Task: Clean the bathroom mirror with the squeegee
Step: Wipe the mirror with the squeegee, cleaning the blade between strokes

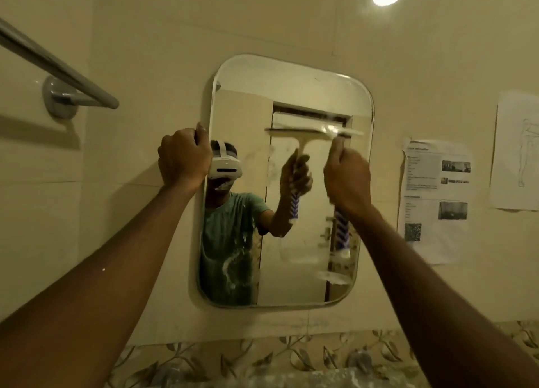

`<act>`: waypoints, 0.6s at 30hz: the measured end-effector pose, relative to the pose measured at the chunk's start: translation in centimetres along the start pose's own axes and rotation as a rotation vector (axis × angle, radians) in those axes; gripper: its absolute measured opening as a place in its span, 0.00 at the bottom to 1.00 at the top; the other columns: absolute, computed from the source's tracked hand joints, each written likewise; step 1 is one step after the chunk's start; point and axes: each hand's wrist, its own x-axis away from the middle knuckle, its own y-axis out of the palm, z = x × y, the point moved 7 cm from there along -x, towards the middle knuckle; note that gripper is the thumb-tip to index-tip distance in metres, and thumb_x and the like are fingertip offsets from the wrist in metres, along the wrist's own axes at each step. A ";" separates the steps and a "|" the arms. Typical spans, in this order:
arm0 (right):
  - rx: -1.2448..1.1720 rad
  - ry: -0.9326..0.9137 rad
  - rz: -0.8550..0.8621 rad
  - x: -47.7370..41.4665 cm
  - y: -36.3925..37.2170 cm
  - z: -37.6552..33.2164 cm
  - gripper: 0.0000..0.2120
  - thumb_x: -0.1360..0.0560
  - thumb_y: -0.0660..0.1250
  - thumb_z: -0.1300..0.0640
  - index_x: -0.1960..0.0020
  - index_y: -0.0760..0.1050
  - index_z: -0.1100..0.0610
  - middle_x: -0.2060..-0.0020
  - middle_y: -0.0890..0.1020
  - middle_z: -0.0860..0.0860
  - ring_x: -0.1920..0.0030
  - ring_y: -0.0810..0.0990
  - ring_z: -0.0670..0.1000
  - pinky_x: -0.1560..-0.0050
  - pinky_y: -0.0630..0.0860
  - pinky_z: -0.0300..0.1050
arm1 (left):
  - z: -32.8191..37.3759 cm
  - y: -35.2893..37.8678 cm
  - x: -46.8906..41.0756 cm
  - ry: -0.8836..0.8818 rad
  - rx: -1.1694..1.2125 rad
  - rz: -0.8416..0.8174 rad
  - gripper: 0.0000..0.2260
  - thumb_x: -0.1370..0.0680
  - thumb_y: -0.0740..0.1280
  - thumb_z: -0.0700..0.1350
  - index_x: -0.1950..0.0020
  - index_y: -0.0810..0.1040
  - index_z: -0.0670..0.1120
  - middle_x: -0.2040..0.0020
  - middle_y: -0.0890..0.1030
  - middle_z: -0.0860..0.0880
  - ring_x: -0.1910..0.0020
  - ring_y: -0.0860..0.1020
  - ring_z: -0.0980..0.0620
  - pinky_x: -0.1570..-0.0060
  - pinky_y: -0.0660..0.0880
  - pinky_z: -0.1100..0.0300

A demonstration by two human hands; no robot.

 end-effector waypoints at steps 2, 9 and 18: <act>0.016 -0.016 0.037 -4.2 0.2 -2.7 0.25 0.16 0.47 0.47 0.67 0.69 0.54 0.74 0.75 0.49 0.77 0.75 0.45 0.75 0.72 0.39 | 0.7 -0.4 -1.2 -0.046 0.037 0.039 0.20 0.18 0.54 0.52 0.65 0.74 0.45 0.68 0.75 0.46 0.66 0.74 0.47 0.66 0.65 0.58; 0.058 0.035 0.059 -10.2 2.0 -6.3 0.25 0.16 0.47 0.47 0.65 0.71 0.56 0.72 0.76 0.49 0.73 0.75 0.46 0.71 0.70 0.39 | 3.1 0.8 -5.8 -0.106 0.139 -0.073 0.18 0.19 0.57 0.51 0.61 0.77 0.42 0.64 0.80 0.44 0.63 0.78 0.46 0.61 0.75 0.53; 0.031 0.067 -0.086 0.4 4.1 -1.8 0.22 0.17 0.47 0.46 0.61 0.72 0.54 0.73 0.74 0.48 0.77 0.72 0.43 0.77 0.68 0.35 | 2.6 1.7 -6.0 -0.071 0.123 -0.133 0.17 0.18 0.56 0.51 0.62 0.75 0.43 0.64 0.78 0.45 0.65 0.75 0.47 0.65 0.68 0.56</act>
